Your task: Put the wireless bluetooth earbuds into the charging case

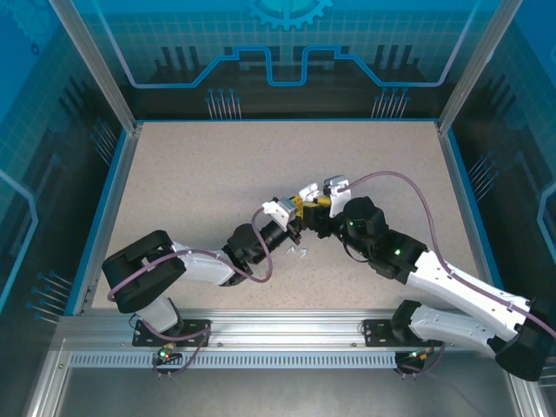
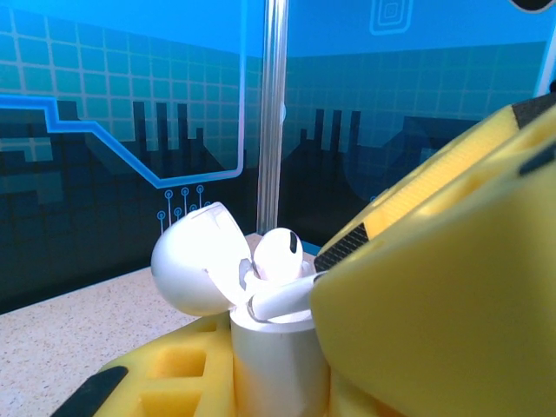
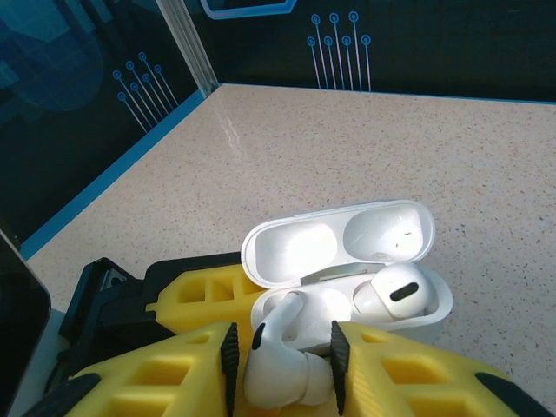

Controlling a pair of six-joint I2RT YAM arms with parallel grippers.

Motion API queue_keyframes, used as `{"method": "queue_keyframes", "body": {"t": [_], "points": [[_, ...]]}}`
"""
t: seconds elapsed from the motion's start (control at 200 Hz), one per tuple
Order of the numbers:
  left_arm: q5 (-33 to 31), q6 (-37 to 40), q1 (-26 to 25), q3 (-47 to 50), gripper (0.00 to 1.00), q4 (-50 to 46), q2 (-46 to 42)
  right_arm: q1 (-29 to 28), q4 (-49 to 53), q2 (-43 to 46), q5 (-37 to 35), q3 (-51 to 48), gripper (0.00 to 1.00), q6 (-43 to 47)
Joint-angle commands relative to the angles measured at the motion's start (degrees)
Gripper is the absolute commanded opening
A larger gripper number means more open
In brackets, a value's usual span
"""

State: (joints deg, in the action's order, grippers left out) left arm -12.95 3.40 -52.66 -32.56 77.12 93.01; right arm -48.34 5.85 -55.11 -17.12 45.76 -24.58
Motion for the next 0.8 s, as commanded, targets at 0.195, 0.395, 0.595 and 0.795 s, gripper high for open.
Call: {"method": "queue_keyframes", "body": {"t": [0.195,0.395,0.595,0.795], "points": [[1.0,0.6,-0.25,-1.55,0.0,3.01,0.87,2.69,3.12,0.09,3.05,3.95,0.47,-1.96],[0.87,0.56,-0.25,-1.63,0.0,3.08,1.03,5.12,3.18,1.32,7.54,4.26,0.59,-4.23],[0.82,0.29,-0.3,-1.72,0.0,3.03,1.22,7.62,5.99,2.53,10.17,7.15,0.62,-4.87],[0.48,0.38,-0.26,-1.72,0.0,3.03,1.21,10.05,14.57,4.04,13.18,9.68,0.57,-3.43]]}}
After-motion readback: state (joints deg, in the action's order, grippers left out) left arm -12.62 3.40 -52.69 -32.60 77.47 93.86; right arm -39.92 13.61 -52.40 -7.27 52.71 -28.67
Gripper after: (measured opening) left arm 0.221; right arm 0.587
